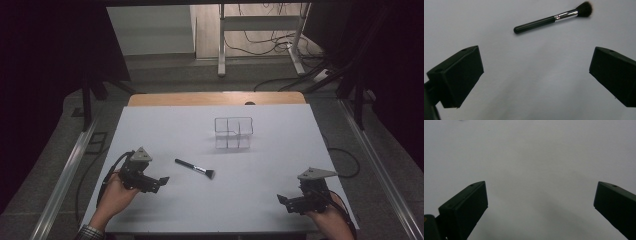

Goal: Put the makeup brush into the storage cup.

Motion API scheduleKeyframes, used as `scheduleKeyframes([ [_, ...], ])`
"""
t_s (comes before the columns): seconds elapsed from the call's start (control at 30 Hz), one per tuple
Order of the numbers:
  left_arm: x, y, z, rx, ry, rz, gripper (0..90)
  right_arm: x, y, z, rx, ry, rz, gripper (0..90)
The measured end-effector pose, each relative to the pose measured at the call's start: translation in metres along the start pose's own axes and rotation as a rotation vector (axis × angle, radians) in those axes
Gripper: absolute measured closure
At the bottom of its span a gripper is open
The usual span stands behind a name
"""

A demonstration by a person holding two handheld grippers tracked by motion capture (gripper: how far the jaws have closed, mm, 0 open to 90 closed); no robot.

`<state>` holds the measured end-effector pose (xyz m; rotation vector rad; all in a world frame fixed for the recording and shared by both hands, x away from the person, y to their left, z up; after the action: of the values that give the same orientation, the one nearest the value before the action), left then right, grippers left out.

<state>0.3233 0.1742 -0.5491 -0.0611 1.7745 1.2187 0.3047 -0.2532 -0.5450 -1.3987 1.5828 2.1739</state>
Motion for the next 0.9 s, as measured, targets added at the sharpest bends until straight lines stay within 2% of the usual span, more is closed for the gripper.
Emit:
scheduleKeyframes([
  [0.43, -0.009, -0.01, 0.003, 0.009, -0.019, 0.047, 0.0, 0.001, 0.0, 0.0, 0.003, -0.004, 0.013, 0.0],
  [0.9, -0.025, -0.023, 0.001, 0.019, -0.031, 0.058, 0.0, 0.002, -0.001, -0.001, 0.01, -0.01, 0.017, 0.0],
])
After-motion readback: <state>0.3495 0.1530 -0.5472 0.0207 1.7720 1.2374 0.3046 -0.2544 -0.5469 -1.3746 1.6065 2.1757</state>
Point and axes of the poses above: each handheld gripper's, and its own axes: y roughly backward along the jaws, x roughly out of its underside, z roughly to its left, the point moved 9 cm from there along -y, roughly forward along the jaws, and after that the axes turned 6 degrees about -z, right-handed, at the moved point
